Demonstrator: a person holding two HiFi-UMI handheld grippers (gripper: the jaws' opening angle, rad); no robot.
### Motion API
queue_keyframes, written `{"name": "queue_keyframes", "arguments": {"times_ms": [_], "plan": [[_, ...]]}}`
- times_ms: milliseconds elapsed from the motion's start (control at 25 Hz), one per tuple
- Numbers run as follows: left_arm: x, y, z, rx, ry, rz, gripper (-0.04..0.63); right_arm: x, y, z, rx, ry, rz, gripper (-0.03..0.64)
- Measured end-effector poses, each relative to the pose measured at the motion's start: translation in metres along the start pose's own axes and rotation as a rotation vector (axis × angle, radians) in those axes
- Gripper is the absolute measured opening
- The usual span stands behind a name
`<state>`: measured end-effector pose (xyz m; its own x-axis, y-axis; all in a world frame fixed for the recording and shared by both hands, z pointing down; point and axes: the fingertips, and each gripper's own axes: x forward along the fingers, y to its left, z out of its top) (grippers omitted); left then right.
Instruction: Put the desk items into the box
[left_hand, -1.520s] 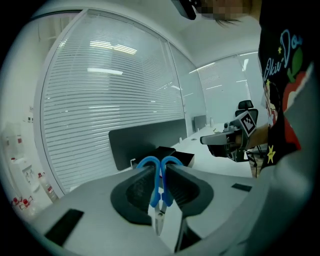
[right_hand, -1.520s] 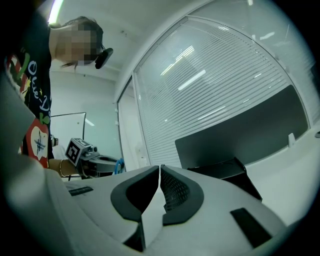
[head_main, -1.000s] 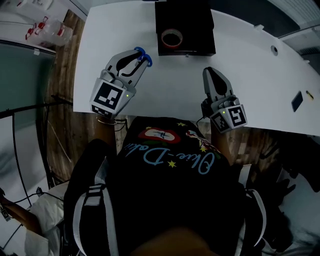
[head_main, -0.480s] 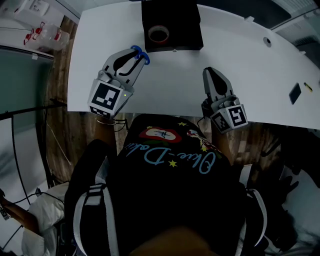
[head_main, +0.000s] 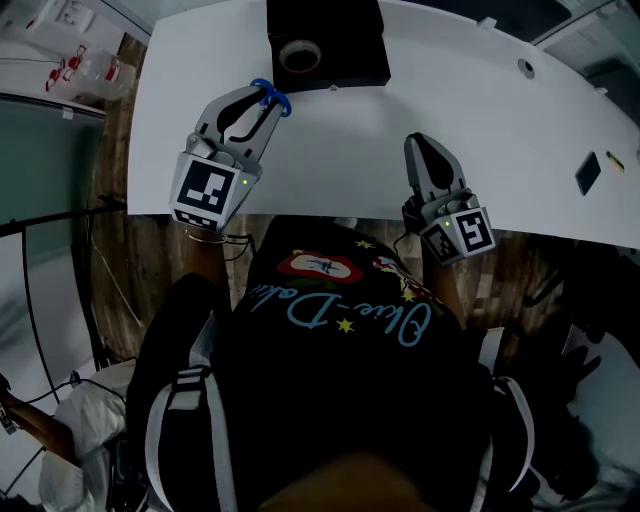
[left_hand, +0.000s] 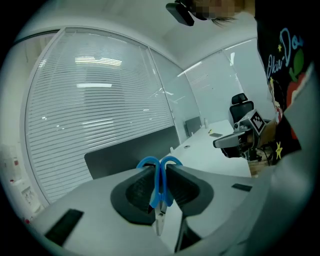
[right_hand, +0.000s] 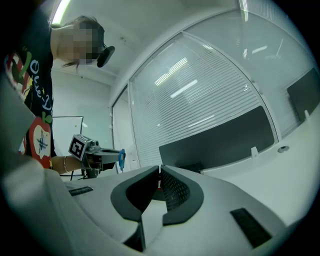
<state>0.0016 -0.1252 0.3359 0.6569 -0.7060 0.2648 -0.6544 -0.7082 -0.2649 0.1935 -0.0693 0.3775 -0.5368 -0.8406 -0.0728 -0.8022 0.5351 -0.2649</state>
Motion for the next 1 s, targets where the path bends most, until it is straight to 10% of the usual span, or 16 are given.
{"name": "queue_keyframes", "arguments": {"times_ms": [1000], "plan": [[0.092,-0.006,-0.005,0.269,0.096,-0.024,0.101,-0.044,-0.046,0.009,0.001,-0.045,-0.193,0.025]]}}
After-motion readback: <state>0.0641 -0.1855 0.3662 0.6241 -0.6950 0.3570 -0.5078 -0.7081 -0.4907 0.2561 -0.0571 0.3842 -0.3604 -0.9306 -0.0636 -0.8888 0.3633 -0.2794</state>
